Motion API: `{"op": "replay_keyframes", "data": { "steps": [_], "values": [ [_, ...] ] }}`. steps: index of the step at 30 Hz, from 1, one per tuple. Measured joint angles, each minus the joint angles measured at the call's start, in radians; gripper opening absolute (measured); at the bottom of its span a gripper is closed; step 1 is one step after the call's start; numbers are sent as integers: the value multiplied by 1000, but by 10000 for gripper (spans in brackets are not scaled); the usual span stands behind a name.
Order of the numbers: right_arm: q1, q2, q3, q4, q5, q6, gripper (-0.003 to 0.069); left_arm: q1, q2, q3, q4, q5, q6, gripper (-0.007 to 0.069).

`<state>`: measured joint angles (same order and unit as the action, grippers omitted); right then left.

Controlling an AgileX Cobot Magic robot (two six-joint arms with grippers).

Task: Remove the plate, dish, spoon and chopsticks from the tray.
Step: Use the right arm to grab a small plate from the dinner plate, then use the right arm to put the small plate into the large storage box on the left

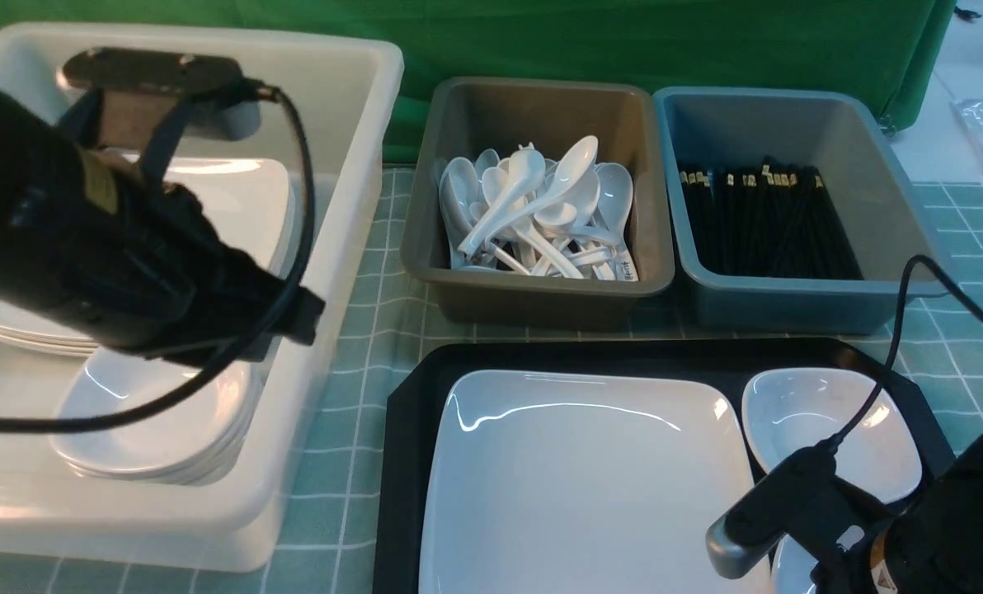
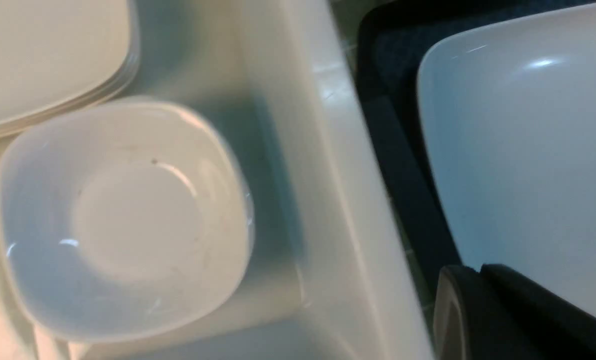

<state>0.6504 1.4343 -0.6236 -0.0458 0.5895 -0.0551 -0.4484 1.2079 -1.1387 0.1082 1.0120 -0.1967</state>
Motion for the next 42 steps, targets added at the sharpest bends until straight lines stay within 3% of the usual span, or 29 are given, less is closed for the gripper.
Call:
{"op": "replay_keyframes", "data": {
  "steps": [3,7,12,19,26,32,42],
  "values": [
    [1,20,-3,11,0,14,484,35,-34,51,5,3,-13,9],
    [2,17,-6,3,-8,21,216,77,-69,91,6,14,-16,9],
    [2,-30,-9,-17,25,36,205,94,-96,98,12,16,-16,9],
    [2,-191,-119,-23,209,69,71,94,-116,98,6,27,-16,9],
    [2,-258,-364,-10,267,55,66,107,-140,98,119,67,-93,9],
    [25,-174,-634,3,273,-16,66,282,-175,98,87,85,-84,11],
    [240,193,-1132,58,247,-124,66,784,-238,98,-200,58,103,11]
  ]
}}
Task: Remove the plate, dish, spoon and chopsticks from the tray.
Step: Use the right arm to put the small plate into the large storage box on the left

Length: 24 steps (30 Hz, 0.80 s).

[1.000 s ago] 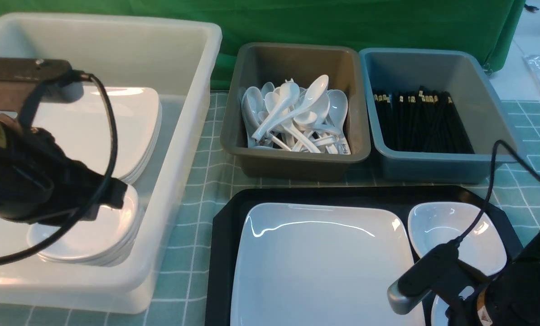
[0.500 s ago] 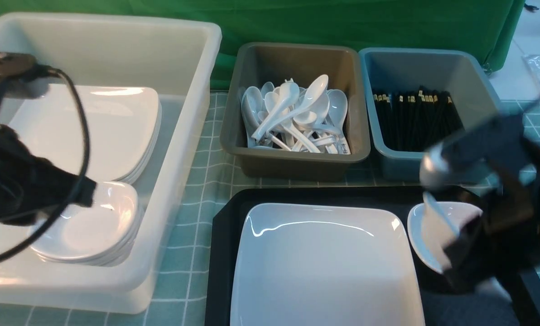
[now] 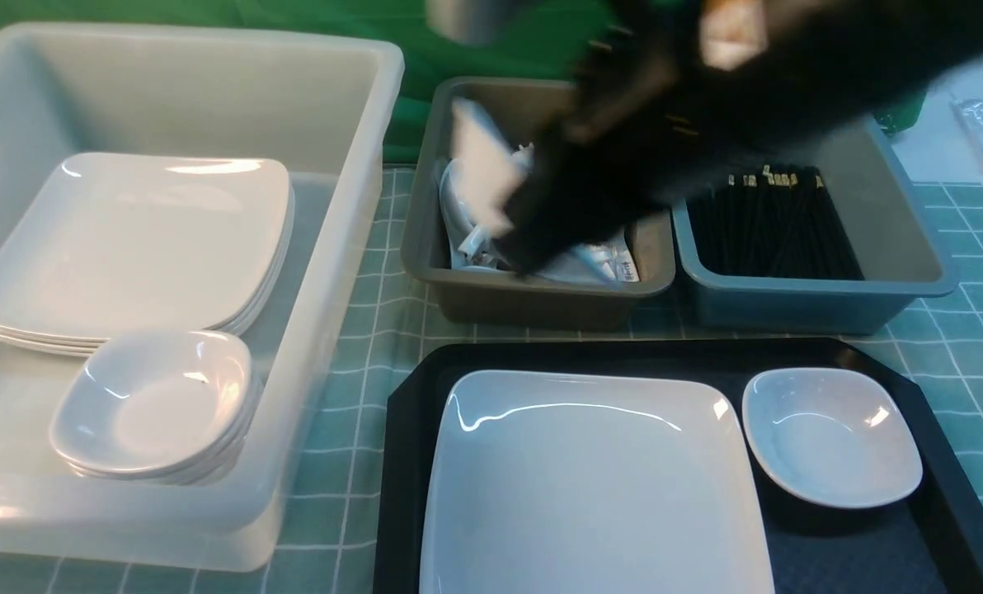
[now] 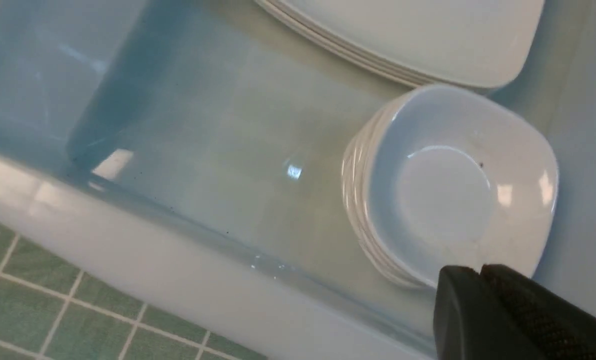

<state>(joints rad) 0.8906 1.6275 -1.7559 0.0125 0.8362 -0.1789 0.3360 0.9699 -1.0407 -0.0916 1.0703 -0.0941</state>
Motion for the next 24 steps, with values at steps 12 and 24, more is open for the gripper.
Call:
{"op": "replay_keyframes", "data": {
  "steps": [12,24],
  "values": [
    [167,421,-317,11,-300,-77,66,146,-135,0,-159,-51,65,13],
    [190,600,-321,11,-421,-104,73,146,-139,0,-131,-44,65,13]
  ]
}}
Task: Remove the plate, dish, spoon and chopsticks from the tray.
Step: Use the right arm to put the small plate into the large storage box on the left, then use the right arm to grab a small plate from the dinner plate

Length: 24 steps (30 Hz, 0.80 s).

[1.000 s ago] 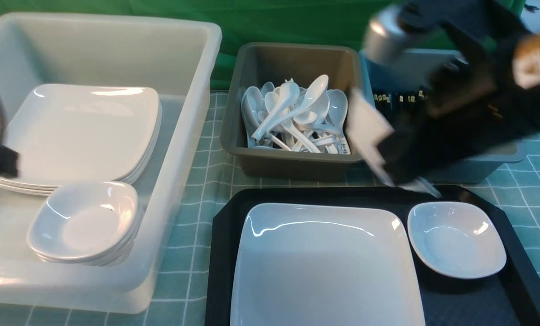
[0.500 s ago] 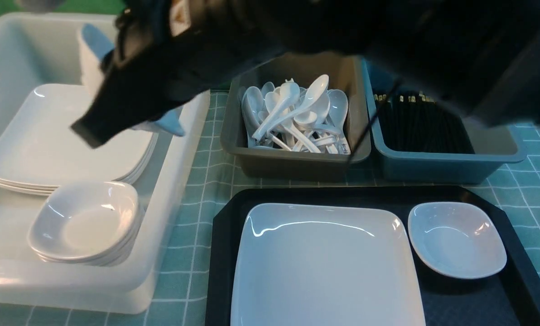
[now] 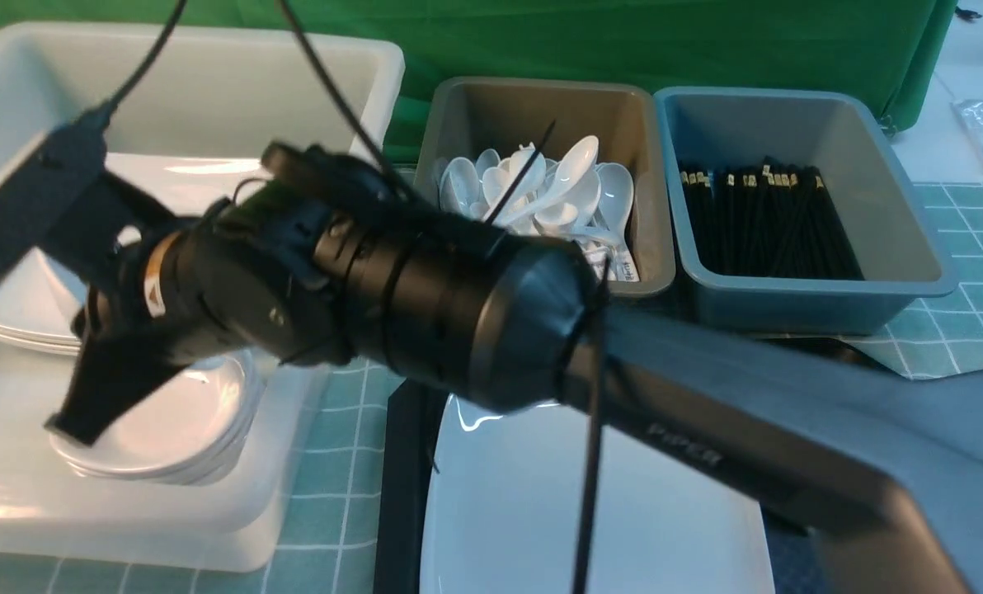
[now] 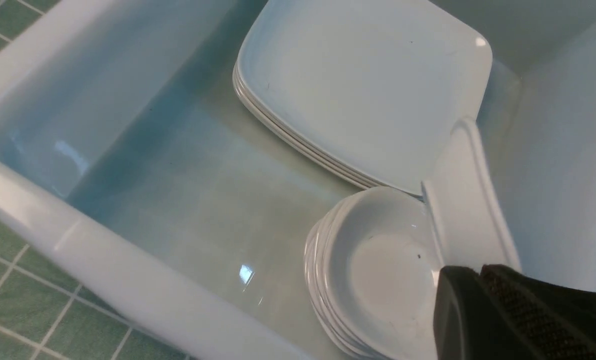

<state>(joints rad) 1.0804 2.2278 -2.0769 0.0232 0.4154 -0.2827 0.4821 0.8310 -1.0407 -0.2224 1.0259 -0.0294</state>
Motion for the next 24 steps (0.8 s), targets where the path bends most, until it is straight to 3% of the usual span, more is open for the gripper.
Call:
{"op": "replay_keyframes", "data": {
  "steps": [7,15,18,21,24],
  "values": [
    [0,39,0,-1,18,-23,213,0,0,0,0,0,0,13],
    [0,-2,-1,-1,185,16,488,0,0,0,0,0,0,13],
    [0,-31,-3,-2,214,44,552,0,0,0,-1,0,12,13],
    [0,-66,-3,-15,277,61,580,0,0,0,-2,0,22,13],
    [0,-125,-3,-120,419,95,542,-2,0,0,-21,5,42,13]
  ]
}}
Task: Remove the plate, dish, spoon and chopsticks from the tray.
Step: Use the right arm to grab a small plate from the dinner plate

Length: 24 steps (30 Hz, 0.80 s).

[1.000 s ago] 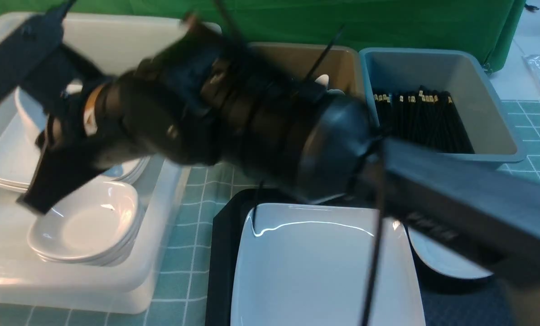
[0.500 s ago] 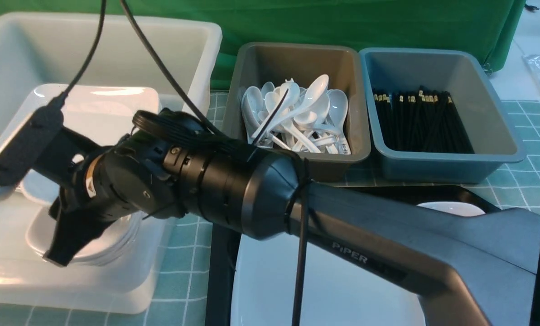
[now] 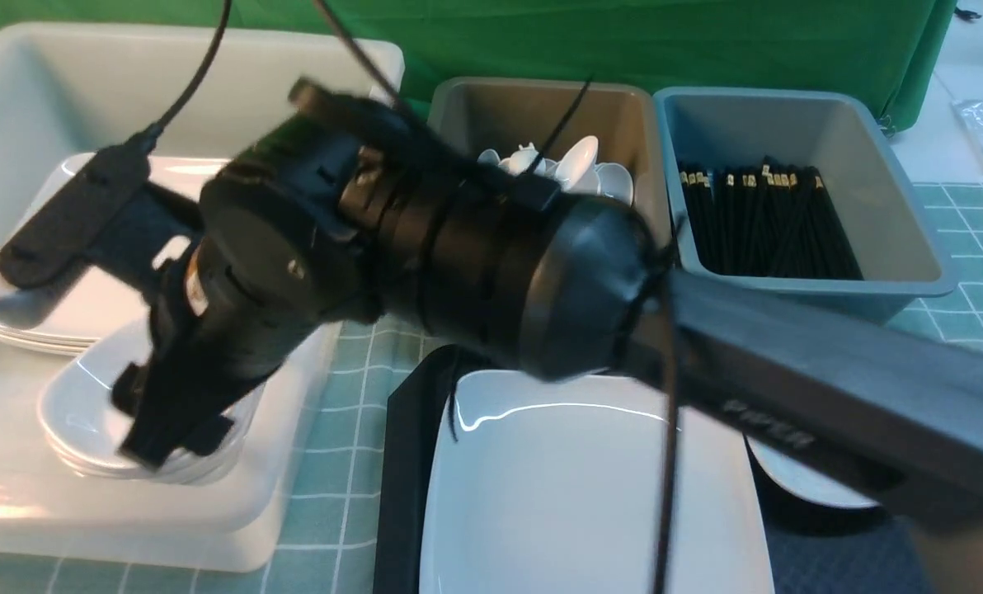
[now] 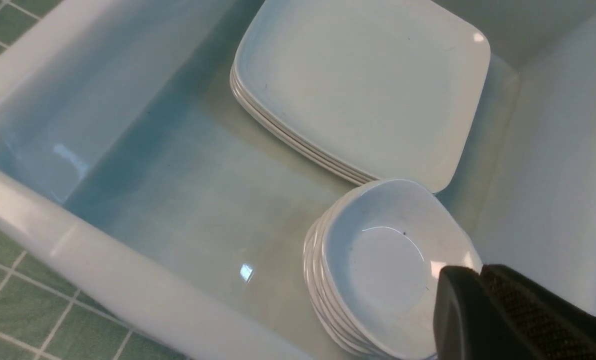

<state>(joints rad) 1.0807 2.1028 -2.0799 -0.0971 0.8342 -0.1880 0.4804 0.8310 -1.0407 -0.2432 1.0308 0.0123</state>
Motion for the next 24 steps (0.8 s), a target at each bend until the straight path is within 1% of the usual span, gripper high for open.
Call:
{"op": "replay_keyframes", "data": {
  "steps": [1,2,3,4,5,6,8,9,10,11,12,13,14,15,16,18,19,21,22,23,24],
  "values": [
    [0,-5,0,-12,24,7,528,-2,0,0,-5,1,8,13],
    [0,-32,0,-76,87,26,477,-11,0,0,-21,3,26,13],
    [-4,-86,0,-198,197,65,359,-47,0,0,-57,7,63,13],
    [-7,-93,0,-210,225,74,323,-47,0,0,-61,7,63,13],
    [-23,-139,7,-276,290,100,211,-92,1,0,-84,7,90,13],
    [-45,-178,26,-299,297,117,134,-134,1,0,-96,7,113,13],
    [-99,-251,84,-314,297,136,65,-223,3,0,-99,10,146,13],
    [-140,-302,127,-307,297,143,46,-288,4,0,-89,12,164,13],
    [-155,-320,148,-303,297,146,41,-300,4,0,-86,14,164,13],
    [-216,-389,243,-280,296,148,31,-410,6,0,-43,26,171,13],
    [-248,-414,299,-270,296,146,30,-441,8,0,-25,33,171,13],
    [-295,-471,389,-249,295,143,29,-496,8,0,-5,43,172,13],
    [-311,-479,420,-246,295,143,30,-504,8,0,-1,45,172,13],
    [-359,-529,518,-230,294,143,34,-556,8,0,21,58,172,13],
    [-407,-566,634,-218,288,143,49,-590,8,0,34,68,172,13],
    [-477,-607,761,-186,261,145,99,-619,8,0,40,76,168,13],
    [-519,-621,849,-164,227,146,155,-632,8,0,42,77,162,13],
    [-565,-632,966,-133,144,146,269,-638,8,0,44,79,154,13],
    [-569,-632,978,-133,132,146,283,-638,8,0,46,79,155,13],
    [-591,-632,1065,-123,44,146,377,-639,8,0,48,79,152,13],
    [-594,-631,1085,-120,4,146,414,-639,8,0,50,79,150,13]
  ]
}}
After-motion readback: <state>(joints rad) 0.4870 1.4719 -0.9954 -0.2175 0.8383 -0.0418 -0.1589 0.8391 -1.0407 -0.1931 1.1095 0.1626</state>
